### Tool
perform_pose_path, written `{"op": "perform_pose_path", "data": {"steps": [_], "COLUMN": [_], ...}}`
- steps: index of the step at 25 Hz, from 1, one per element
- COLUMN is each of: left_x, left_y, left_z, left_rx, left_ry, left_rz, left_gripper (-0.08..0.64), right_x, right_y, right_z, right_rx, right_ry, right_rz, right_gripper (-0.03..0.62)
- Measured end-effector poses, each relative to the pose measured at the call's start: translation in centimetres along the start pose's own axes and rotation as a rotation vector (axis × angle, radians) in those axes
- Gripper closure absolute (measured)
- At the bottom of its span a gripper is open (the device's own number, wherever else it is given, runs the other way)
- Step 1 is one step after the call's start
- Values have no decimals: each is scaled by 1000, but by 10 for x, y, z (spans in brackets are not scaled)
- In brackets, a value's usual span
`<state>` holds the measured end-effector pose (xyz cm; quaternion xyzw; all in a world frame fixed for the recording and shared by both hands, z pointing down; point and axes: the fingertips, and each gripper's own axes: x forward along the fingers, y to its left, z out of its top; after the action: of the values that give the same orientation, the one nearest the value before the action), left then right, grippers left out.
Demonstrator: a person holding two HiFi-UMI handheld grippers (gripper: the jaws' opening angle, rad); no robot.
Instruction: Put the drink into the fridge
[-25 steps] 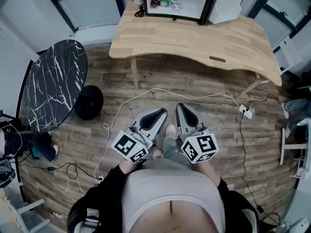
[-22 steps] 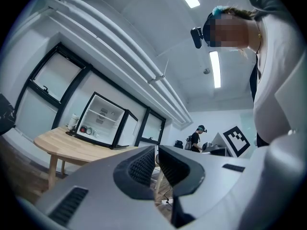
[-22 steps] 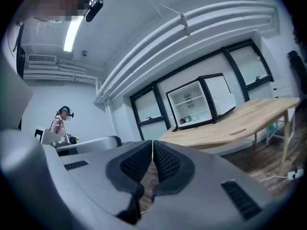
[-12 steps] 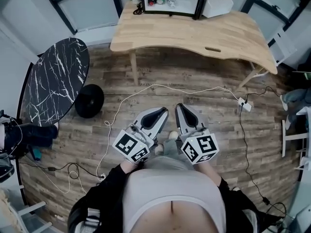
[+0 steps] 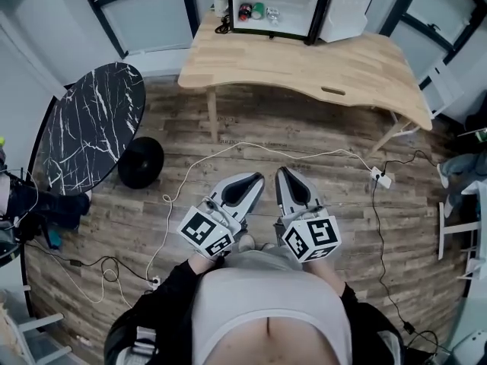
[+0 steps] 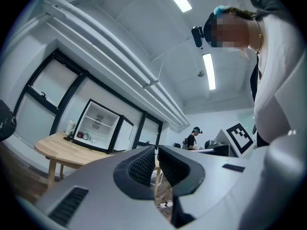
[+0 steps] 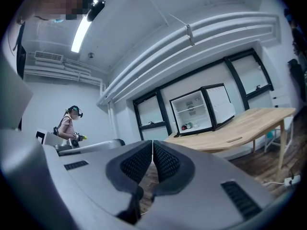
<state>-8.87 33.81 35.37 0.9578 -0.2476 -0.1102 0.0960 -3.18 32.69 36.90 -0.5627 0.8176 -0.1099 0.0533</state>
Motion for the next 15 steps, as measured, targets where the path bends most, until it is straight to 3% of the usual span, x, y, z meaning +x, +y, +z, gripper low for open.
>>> {"op": "perform_pose_path", "data": {"steps": [15], "left_x": [15], "left_y": [-8], "left_z": [-3], "left_rx": [8], "left_ry": [8], "left_rz": [-21], "left_gripper": [531], "right_x": [-3], "right_y": [-7], "right_z": [3], "right_rx": [-76], "right_ry": [9], "right_rz": [-12], "right_gripper": [565]}}
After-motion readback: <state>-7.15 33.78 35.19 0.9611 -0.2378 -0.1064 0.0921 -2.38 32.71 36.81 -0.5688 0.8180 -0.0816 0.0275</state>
